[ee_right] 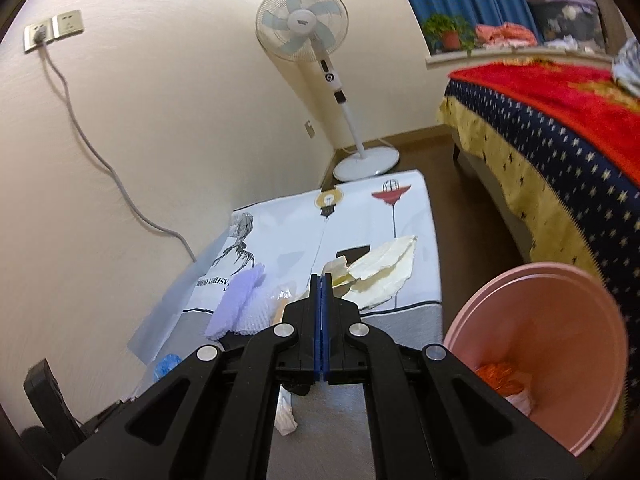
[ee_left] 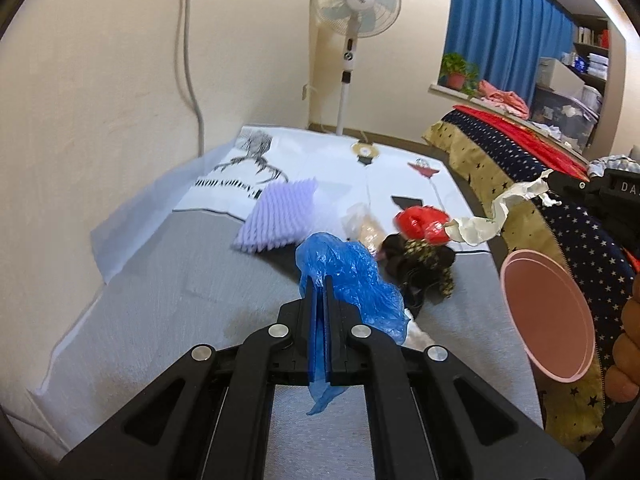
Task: Collect trash
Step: 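Carry the blue and white bags with both tools over the pink bin, then open both tools to drop the blue and white bags into the bin, then move the right tool to the black cloth while the left tool reaches the lavender mesh sponge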
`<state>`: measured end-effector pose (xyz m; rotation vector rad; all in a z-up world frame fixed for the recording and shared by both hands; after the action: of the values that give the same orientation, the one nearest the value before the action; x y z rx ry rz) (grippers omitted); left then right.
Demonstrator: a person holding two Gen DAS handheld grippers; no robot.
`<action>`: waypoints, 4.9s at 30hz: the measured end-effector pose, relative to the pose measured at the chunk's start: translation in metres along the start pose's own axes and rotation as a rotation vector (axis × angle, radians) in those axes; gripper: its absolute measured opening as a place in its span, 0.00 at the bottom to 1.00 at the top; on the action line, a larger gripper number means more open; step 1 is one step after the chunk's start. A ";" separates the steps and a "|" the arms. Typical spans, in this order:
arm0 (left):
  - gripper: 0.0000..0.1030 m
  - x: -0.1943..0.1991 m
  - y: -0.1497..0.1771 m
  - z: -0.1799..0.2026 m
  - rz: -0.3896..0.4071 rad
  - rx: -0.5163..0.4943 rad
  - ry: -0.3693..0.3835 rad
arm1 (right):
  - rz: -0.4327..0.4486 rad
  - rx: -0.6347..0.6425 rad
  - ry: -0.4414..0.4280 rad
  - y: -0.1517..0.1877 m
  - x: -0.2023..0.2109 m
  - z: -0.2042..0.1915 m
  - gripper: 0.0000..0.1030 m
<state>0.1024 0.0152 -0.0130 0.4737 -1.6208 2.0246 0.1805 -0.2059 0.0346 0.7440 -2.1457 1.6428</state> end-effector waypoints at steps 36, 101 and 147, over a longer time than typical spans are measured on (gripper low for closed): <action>0.02 0.029 -0.011 0.043 0.062 -0.055 0.129 | 0.069 0.228 0.128 -0.009 0.110 0.010 0.00; 0.30 -0.098 0.020 0.201 -0.099 -0.237 0.495 | -0.015 0.111 0.484 -0.004 0.063 0.147 0.26; 0.30 -0.049 -0.020 -0.019 0.077 0.049 0.006 | -0.077 0.123 0.117 0.026 -0.036 0.000 0.26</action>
<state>0.1549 0.0293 -0.0284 0.4290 -1.6116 2.1244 0.1945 -0.1934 -0.0059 0.7364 -1.9266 1.7455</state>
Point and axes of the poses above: each gripper's, at about its wrist camera, not at the fingertips, and x roughly against the way its jaws point, z to its right, y to its underside, the point moved 1 cm from there along -x, roughly the way its jaws point, and after that the axes turned 13 degrees about y, right-handed, at the moved point
